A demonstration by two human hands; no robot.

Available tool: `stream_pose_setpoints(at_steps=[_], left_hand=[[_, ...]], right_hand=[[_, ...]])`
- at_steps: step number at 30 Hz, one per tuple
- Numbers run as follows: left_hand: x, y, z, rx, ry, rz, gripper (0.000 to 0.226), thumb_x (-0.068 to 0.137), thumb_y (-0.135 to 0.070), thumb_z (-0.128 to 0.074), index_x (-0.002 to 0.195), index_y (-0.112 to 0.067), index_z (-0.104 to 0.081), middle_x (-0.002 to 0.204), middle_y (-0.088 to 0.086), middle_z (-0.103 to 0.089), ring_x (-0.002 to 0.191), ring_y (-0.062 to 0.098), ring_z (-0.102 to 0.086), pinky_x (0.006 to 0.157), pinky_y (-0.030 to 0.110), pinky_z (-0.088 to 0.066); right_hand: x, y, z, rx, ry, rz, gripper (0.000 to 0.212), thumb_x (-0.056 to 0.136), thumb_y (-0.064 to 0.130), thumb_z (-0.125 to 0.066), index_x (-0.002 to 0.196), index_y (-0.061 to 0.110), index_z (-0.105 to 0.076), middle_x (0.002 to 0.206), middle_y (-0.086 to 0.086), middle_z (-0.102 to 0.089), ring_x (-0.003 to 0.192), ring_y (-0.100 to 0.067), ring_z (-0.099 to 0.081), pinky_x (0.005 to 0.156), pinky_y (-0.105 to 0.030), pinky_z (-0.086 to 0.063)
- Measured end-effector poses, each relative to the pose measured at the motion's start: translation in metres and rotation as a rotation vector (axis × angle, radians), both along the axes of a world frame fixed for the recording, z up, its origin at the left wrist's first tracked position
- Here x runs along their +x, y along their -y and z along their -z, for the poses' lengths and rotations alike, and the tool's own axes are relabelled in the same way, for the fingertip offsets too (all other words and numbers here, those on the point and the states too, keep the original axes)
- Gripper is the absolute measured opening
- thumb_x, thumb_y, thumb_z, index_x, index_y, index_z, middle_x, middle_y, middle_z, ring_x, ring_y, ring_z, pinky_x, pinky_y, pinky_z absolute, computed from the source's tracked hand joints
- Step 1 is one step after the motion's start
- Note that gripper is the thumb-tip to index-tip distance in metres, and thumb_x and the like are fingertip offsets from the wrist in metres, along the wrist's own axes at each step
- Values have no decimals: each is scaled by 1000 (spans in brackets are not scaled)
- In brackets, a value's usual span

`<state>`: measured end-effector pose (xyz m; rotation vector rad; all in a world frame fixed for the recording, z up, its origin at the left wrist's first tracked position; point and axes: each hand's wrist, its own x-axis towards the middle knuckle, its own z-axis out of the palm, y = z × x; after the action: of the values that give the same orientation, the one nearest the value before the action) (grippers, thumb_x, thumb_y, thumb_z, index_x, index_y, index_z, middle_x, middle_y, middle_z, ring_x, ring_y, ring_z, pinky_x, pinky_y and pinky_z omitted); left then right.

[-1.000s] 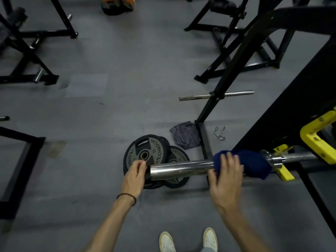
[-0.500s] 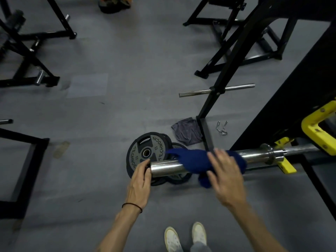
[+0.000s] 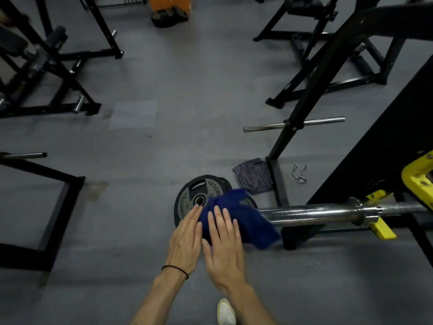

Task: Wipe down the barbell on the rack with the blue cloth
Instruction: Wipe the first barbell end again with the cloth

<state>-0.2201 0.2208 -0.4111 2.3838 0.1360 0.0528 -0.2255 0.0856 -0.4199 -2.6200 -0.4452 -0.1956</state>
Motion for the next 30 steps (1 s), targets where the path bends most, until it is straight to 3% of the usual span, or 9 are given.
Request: stream_pose_setpoints(at_steps=[4,7,10,14,18,21,24,27,30], left_hand=[[0,-7,1,129,22,65,56,104,-53,-21,153,-30,-34,161,-13,-27,143,4,-32,113,27,-32],[1,5,9,67,-7,116,60,103,-56,-25,155,-26,-29,158,-7,-34,141,8,-36,114,33,-35],[9,8,14,49,3,92,58,104,-54,-24,149,-21,-37,153,-2,-42,138,14,-42,112,41,-40],[22,0,10,164,9,138,55,103,-49,-20,133,-17,-53,143,2,-54,141,17,-40,109,46,-41],[55,5,-18,229,-211,69,69,103,-52,-11,98,-12,-67,111,12,-69,117,30,-61,95,41,-46],[71,-8,-28,233,-194,0,63,105,-47,-17,118,-11,-68,126,10,-66,120,30,-58,101,41,-43],[59,-36,-28,253,-37,57,65,101,-50,-21,132,-11,-62,149,5,-50,140,25,-44,114,41,-35],[41,-54,-17,300,33,130,68,99,-52,-17,138,-13,-57,158,2,-38,146,20,-34,114,36,-30],[25,-60,-6,267,34,128,64,101,-51,-21,142,-14,-52,160,1,-33,147,18,-32,115,37,-33]], right_hand=[[23,67,0,-175,74,-217,58,106,44,-34,158,17,-38,167,-5,-28,153,-23,-30,123,-41,-21],[42,167,1,-138,-11,87,64,108,52,-22,154,13,-45,162,-9,-37,148,-32,-38,122,-46,-24],[45,229,-7,-63,-71,392,74,106,58,-17,153,8,-44,162,-13,-36,154,-31,-25,124,-55,-19],[35,168,-3,52,-30,512,78,103,59,-29,155,1,-38,167,-15,-26,157,-33,-12,125,-58,-12],[0,10,2,76,-1,260,74,99,43,-44,161,8,-25,171,-10,-17,159,-28,-8,128,-48,-6],[-5,-38,0,46,-3,113,68,97,35,-45,160,10,-32,169,-7,-24,157,-23,-18,127,-42,-11],[17,21,-2,-138,49,-72,61,100,35,-43,157,16,-39,165,-5,-33,152,-24,-32,126,-41,-17],[31,112,-2,-138,20,177,60,99,36,-39,155,13,-43,164,-9,-35,151,-29,-32,123,-49,-22],[25,171,-2,-116,-71,392,62,102,38,-31,158,11,-36,168,-9,-25,157,-27,-16,125,-55,-18]])
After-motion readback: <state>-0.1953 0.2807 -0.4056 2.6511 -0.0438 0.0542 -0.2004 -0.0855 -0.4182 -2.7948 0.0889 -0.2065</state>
